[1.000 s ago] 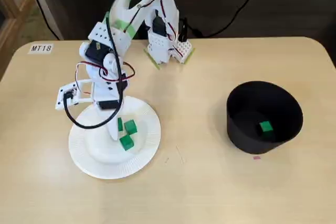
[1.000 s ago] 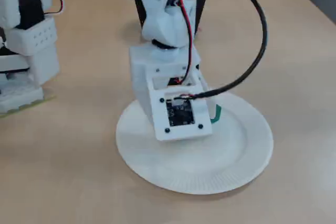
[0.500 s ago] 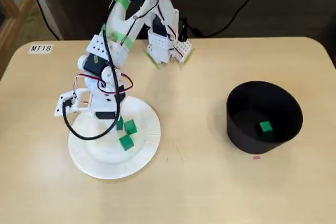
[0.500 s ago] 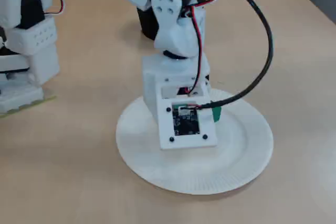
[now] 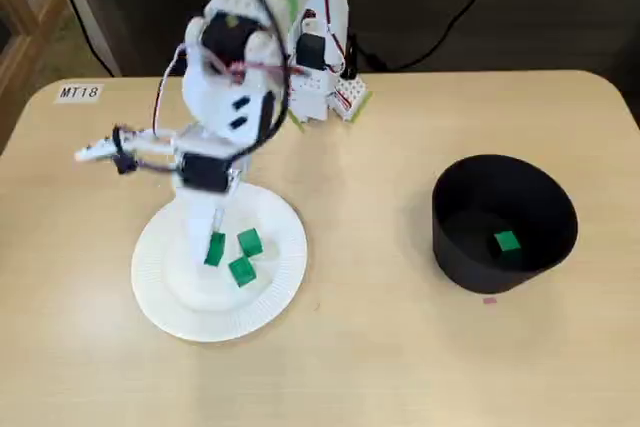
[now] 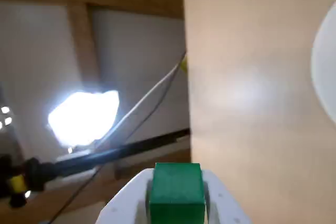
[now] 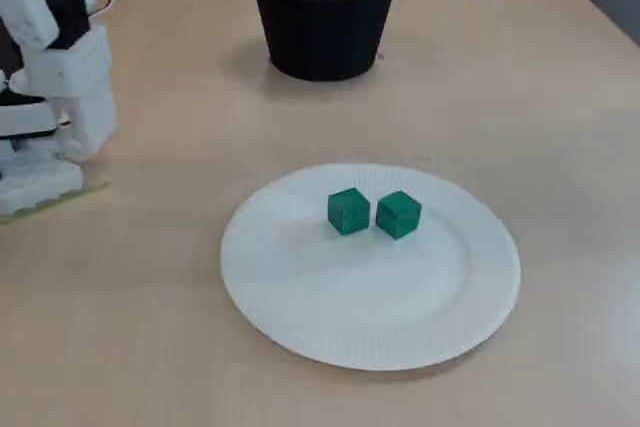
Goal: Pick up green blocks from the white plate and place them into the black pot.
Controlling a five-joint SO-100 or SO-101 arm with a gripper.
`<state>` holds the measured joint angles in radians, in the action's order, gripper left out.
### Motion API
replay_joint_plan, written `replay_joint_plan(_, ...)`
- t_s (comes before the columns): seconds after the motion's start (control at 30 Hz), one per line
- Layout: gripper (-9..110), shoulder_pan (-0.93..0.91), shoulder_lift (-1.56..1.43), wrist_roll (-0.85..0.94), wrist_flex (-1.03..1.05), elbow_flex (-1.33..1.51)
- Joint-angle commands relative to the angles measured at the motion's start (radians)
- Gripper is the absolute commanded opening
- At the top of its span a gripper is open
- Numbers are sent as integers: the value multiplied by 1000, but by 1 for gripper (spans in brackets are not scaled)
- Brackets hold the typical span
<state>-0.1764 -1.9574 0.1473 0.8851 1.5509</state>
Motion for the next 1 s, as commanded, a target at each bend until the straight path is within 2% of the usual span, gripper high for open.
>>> replay_joint_plan(0.0,-2,190,-206,-104,-101,115)
replay_joint_plan(0.13,-2,445,-383,-215,-341,459)
replay_joint_plan(0.33,-2,709,-390,-179,-505,709)
replay_joint_plan(0.57,-2,859,-252,-126,-532,726)
replay_joint_plan(0.8,-2,865,-193,-107,-502,726)
replay_joint_plan(0.87,3,848,-183,-103,-499,727)
replay_joint_plan(0.97,23,825,-175,-80,-479,727)
